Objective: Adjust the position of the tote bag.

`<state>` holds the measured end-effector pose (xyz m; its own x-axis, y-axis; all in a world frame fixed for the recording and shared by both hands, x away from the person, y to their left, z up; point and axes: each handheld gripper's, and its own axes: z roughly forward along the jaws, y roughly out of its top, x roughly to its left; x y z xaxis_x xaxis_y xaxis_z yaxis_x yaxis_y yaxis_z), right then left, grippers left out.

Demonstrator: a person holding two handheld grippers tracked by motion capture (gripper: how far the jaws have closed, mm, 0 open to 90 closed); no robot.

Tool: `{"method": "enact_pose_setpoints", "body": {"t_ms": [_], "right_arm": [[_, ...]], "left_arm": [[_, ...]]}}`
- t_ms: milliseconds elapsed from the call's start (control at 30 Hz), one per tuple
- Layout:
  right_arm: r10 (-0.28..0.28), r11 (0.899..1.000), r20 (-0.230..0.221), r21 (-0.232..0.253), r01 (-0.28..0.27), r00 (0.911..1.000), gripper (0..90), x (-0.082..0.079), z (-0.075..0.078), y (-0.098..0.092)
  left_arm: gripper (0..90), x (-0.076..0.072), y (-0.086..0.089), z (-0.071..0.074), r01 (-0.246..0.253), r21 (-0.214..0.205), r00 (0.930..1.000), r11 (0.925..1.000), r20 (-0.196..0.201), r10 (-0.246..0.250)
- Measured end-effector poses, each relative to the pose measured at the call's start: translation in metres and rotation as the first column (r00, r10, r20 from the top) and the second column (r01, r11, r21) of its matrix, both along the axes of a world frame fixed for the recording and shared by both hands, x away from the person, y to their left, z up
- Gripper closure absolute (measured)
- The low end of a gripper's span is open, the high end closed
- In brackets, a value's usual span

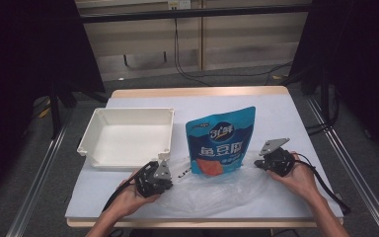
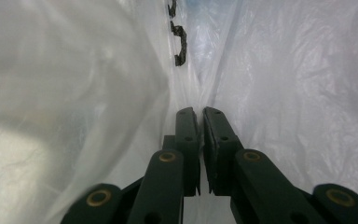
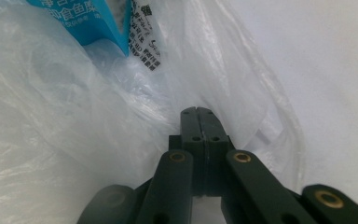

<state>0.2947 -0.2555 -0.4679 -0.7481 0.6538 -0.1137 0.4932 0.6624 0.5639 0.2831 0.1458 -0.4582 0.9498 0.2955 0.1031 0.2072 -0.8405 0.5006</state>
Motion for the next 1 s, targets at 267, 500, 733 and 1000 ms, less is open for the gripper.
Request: {"method": "enact_pose_setpoints", "body": {"t_ms": [267, 500, 733, 1000], "right_arm": [[-0.034, 0.999, 0.002, 0.031, 0.034, 0.9994, 90.0, 0.002, -0.002, -0.006], [-0.027, 0.999, -0.002, 0.045, 0.027, 0.9996, 90.0, 0.004, -0.002, -0.008], [-0.036, 0.998, 0.005, 0.052, 0.036, 0.9993, 90.0, 0.004, -0.002, -0.008], [-0.024, 0.995, -0.001, 0.092, 0.024, 0.9997, 90.0, 0.003, -0.001, -0.006]], "left_arm": [[87.8, 0.005, 0.015, 0.0, -0.049, -0.006, 0.9988, 0.9988, -0.009, 0.049], [87.8, 0.008, 0.025, -0.002, -0.07, -0.043, 0.9966, 0.9966, -0.047, 0.068], [87.6, 0.014, 0.029, -0.003, -0.097, -0.077, 0.9919, 0.9923, -0.09, 0.09], [87.4, 0.012, 0.027, -0.004, -0.092, -0.078, 0.9941, 0.9927, -0.065, 0.087]]}}
